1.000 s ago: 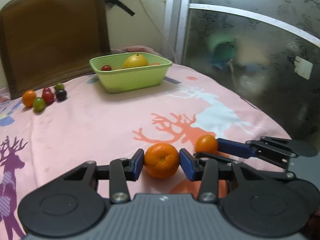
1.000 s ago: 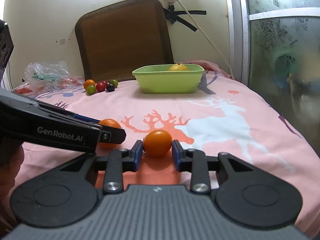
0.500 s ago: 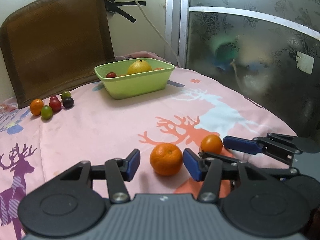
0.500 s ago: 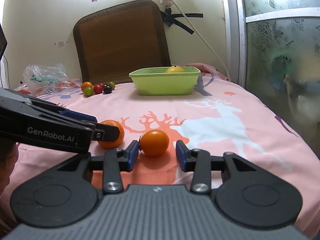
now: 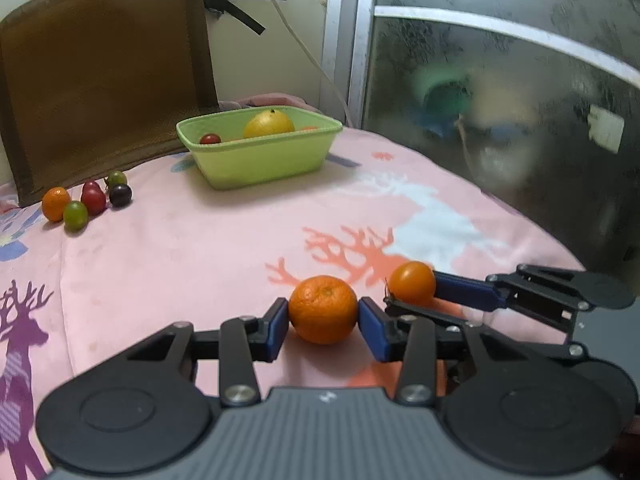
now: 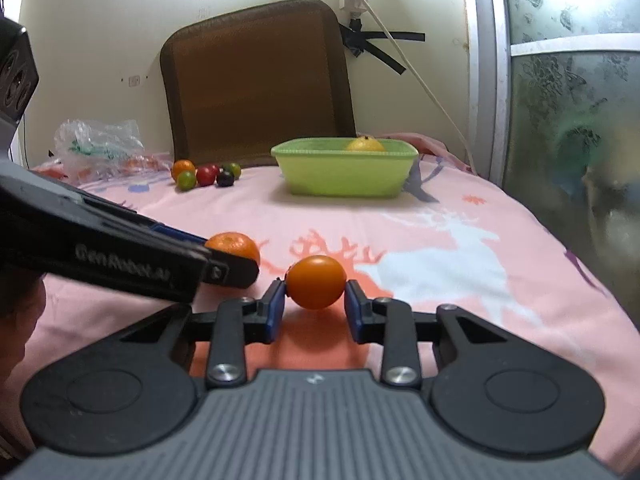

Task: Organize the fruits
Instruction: 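Carry both fruits into the green basket and open both grippers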

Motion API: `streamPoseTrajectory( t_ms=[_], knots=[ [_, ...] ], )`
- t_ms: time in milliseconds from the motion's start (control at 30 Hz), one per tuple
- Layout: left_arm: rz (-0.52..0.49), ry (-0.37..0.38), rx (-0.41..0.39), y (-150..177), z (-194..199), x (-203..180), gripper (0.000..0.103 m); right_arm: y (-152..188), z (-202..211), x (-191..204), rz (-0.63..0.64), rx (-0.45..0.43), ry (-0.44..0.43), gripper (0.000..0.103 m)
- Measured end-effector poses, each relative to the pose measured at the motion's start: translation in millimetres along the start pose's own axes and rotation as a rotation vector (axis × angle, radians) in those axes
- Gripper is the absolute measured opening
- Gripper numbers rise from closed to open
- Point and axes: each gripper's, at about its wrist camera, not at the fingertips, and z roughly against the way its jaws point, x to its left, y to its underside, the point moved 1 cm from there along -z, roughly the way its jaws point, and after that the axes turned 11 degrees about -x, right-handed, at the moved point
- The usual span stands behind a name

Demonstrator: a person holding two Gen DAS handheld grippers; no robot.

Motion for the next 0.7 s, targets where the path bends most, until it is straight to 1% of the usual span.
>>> streamPoseTrajectory(
  t_ms=[167,300,367,467,600,633,667,700],
  knots=[
    [0.033,-0.026,-0.043,-37,-9,24,0.039,-32,-30,-14,-0.019,-0.036,-0.041,0.035],
    [0.016,-0.063,-0.086,-72,-32,40,0.039,-61,-68,-28,-0.05,-0.065,-0.053,0.035],
    [0.022,-0.077,-0.092,-88,-49,49,0.039,-72,-90,-35,-0.058,-0.074,-0.039,0.035],
    [0.051,-0.089,-0.096,-109,-76,65,0.039,-80,-121,-45,-0.066,-0.06,-0.02,0.035],
    [0.062,-0.094,-0.072,-122,-111,79,0.039,-80,-152,-51,-0.047,-0.038,-0.003,0.037],
    [0.058,-0.104,-0.063,-123,-120,82,0.04,-78,-156,-51,-0.041,-0.035,0.002,0.041],
    [0.056,-0.112,-0.05,-123,-128,84,0.04,-77,-159,-50,-0.034,-0.029,0.003,0.05],
    [0.056,-0.117,-0.035,-122,-134,85,0.04,-75,-162,-50,-0.025,-0.029,0.016,0.051]
  ],
)
